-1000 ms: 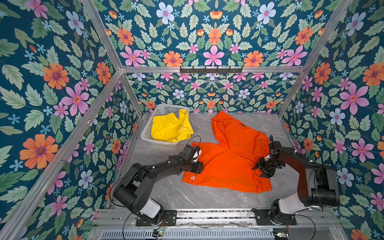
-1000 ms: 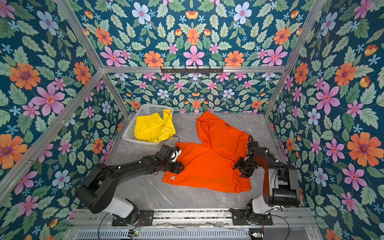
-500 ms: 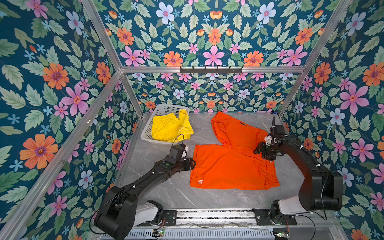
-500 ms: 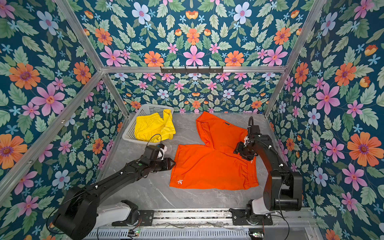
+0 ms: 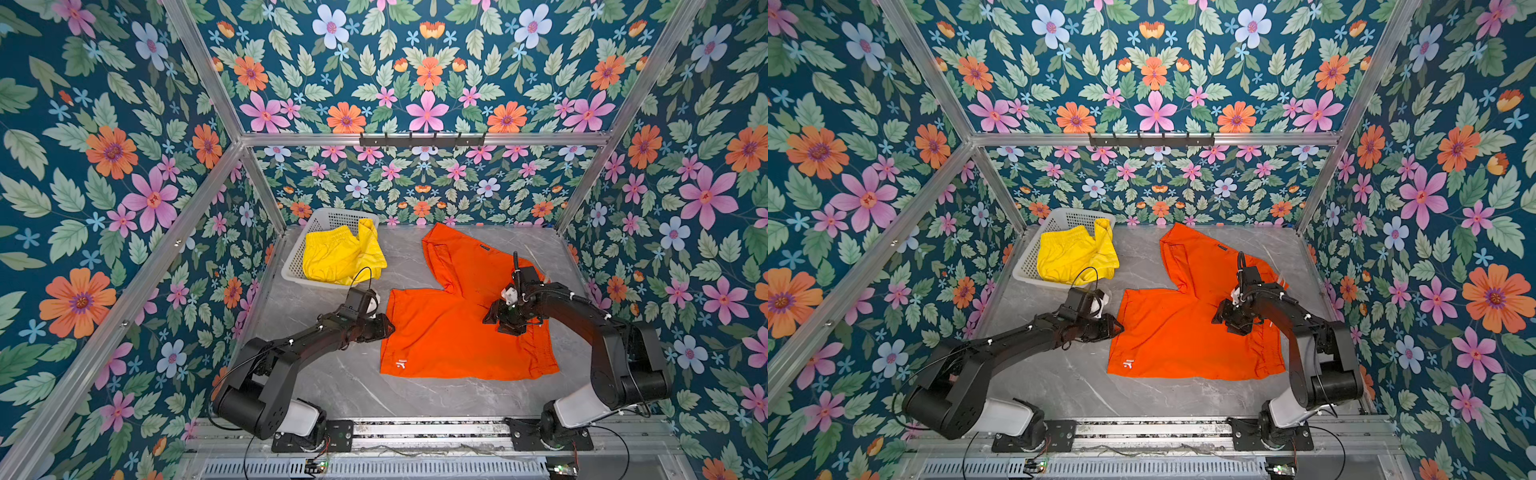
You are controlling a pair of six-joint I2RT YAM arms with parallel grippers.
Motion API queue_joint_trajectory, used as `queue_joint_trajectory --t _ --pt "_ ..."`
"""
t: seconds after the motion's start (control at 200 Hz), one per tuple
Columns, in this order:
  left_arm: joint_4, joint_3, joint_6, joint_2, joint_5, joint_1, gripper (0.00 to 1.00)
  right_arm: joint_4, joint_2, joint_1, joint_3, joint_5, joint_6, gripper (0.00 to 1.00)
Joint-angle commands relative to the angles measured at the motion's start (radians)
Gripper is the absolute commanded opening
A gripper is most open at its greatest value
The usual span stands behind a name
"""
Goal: Fold and stack the shorts
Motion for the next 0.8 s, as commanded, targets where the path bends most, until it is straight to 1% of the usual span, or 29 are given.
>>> queue_joint_trajectory --t 0.0,0.215,0.405,0.495,0.56,0.63,0.7,0.795 --pt "0.037 0.01 0.016 0.032 0.034 -0.001 0.37 0.045 0.014 0.0 -0.013 -0.01 0.015 0.58" --pt "0.049 0.012 0.022 0.073 0.052 0.0 0.34 0.063 0.034 0.0 -0.025 -0.013 0.015 0.58" --pt "0.066 0.013 0.019 0.098 0.065 0.0 0.27 0.065 0.042 0.002 -0.026 -0.014 0.015 0.58" --pt "0.065 0.012 0.023 0.101 0.06 0.0 0.2 0.067 0.042 0.0 -0.029 -0.01 0.014 0.58" --pt "0.065 0.012 0.023 0.097 0.058 0.0 0.12 0.066 0.046 0.0 -0.03 -0.006 0.013 0.58" --pt "0.048 0.016 0.026 0.079 0.051 0.0 0.06 0.06 0.054 0.0 -0.032 0.006 0.012 0.58" --pt "0.012 0.023 0.037 0.048 0.026 0.001 0.04 0.045 0.068 0.0 -0.031 0.033 0.012 0.58" --pt "-0.036 0.018 0.047 0.0 -0.019 0.009 0.03 -0.003 0.088 0.0 -0.02 0.096 0.012 0.59"
